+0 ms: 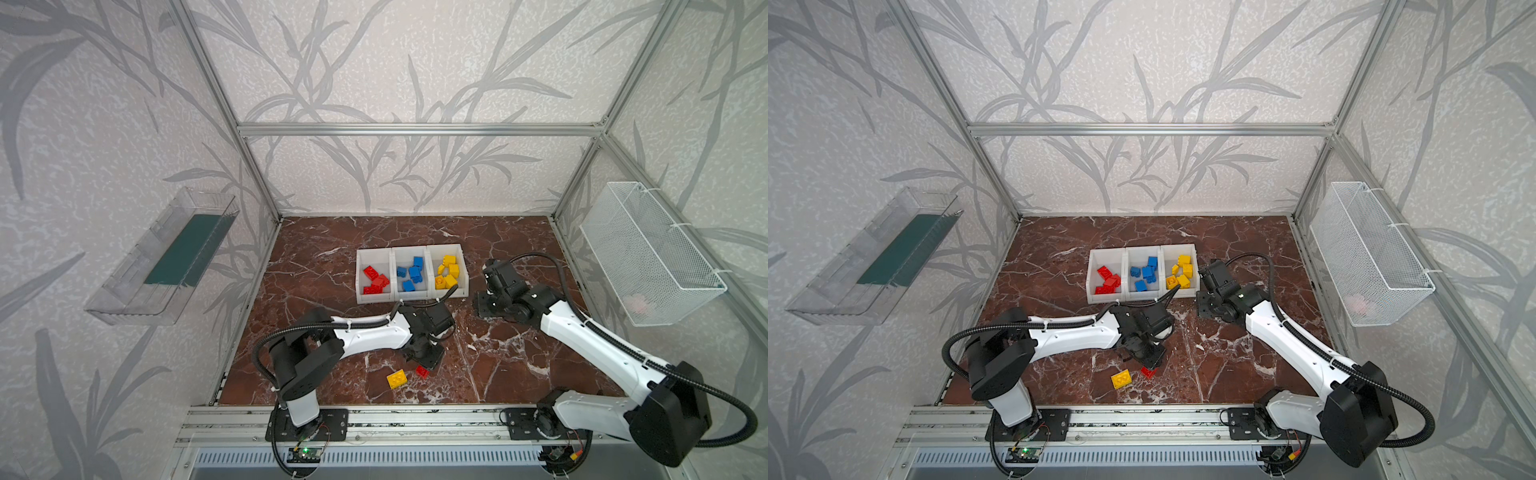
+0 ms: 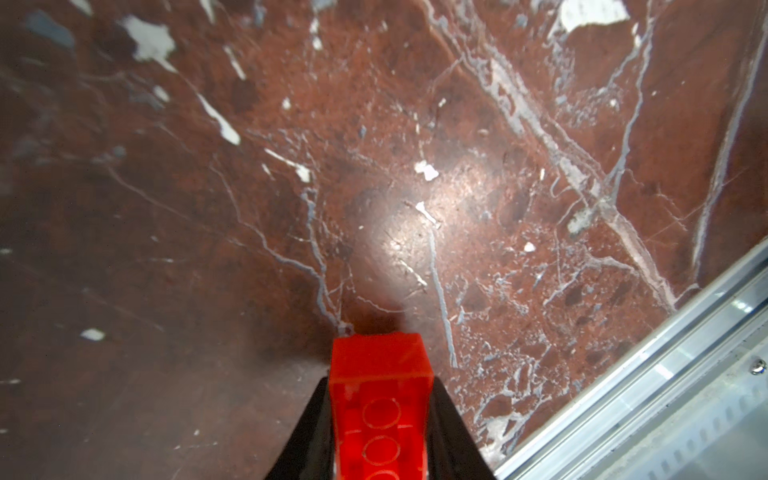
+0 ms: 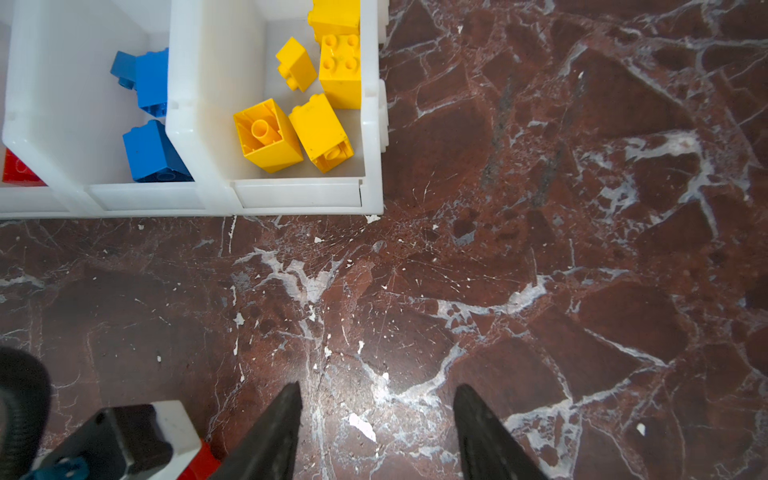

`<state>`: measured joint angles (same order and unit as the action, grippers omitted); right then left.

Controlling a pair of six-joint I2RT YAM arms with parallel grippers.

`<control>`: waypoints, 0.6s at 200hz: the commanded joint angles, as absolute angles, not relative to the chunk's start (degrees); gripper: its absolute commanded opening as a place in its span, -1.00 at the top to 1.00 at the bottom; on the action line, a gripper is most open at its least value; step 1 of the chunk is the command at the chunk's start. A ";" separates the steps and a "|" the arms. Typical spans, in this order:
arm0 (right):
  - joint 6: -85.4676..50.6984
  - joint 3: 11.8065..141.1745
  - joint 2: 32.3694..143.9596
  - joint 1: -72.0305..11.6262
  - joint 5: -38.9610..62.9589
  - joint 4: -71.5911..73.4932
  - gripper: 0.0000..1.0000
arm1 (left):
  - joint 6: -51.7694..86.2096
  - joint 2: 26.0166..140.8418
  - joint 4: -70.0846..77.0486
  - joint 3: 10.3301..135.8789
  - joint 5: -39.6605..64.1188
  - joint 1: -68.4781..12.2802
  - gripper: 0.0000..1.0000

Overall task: Sort the legos into containers by color
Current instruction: Pick up the lego from the middle-left of the table.

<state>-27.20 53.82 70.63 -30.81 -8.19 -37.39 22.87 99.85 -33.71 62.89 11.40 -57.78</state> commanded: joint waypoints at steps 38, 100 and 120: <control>-26.90 55.35 67.46 -30.10 -10.29 -39.84 -0.19 | 15.15 95.68 -36.35 74.01 3.76 -43.86 0.46; -26.81 55.72 67.06 -30.01 -10.46 -40.78 -0.19 | 9.77 100.74 -37.87 85.64 0.53 -30.82 0.46; -26.63 55.78 67.31 -29.94 -10.47 -40.87 -0.19 | 10.61 101.29 -37.05 85.78 1.08 -25.90 0.46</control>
